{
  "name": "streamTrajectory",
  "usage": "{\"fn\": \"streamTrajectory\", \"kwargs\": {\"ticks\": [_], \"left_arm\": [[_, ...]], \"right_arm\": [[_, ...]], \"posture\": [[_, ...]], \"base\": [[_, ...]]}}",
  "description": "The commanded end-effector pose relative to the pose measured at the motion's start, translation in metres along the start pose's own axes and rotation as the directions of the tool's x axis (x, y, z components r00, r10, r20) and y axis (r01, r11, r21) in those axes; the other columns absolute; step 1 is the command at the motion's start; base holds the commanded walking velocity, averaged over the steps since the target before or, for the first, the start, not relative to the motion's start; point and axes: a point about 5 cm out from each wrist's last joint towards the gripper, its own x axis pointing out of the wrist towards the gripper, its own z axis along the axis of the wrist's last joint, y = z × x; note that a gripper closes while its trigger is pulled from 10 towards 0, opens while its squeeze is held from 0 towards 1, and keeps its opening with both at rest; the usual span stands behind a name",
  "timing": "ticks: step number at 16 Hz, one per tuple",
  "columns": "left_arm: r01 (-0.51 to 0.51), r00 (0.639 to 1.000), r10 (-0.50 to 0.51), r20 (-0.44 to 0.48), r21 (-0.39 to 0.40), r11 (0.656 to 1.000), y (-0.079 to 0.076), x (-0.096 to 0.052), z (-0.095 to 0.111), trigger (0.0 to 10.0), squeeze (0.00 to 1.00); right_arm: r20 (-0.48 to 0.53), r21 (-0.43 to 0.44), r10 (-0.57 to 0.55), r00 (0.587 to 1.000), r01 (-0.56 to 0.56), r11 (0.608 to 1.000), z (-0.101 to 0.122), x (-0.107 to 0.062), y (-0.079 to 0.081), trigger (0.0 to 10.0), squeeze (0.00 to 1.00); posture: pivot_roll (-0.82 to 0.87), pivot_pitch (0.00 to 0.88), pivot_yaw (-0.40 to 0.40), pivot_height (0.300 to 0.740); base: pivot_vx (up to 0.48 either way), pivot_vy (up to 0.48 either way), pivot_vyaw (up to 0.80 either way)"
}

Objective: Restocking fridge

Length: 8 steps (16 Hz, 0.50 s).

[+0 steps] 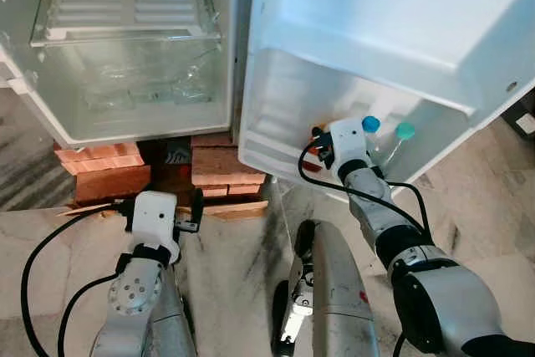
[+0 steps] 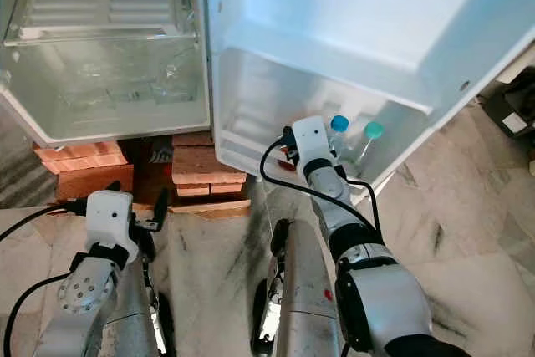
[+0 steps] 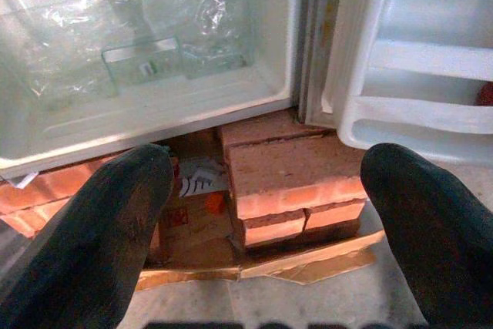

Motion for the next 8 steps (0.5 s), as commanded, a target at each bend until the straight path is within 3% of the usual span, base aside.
{"fn": "streamTrajectory", "kwargs": {"ticks": [1,5,8], "left_arm": [[0.009,1.0,-0.009,-0.019,0.007,1.0,-0.002,-0.001,-0.004,10.0,0.0],[0.005,1.0,-0.005,-0.016,0.007,1.0,-0.002,0.001,-0.004,10.0,0.0],[0.013,1.0,-0.013,-0.017,0.008,1.0,-0.003,0.003,-0.005,10.0,0.0]], "right_arm": [[-0.084,0.016,-0.006,0.996,0.007,1.0,-0.02,-0.007,-0.002,10.0,1.0],[0.072,0.097,-0.02,0.997,0.013,0.995,0.014,0.002,-0.012,10.0,1.0],[0.236,0.15,-0.01,0.972,-0.027,0.988,0.044,0.002,-0.019,10.0,1.0]], "posture": [[0.18,0.22,-0.135,0.49],[0.18,0.202,-0.136,0.49],[0.17,0.195,-0.132,0.49]], "base": [[0.0,0.0,0.0],[0.0,0.0,0.0],[0.0,0.0,0.0]]}}
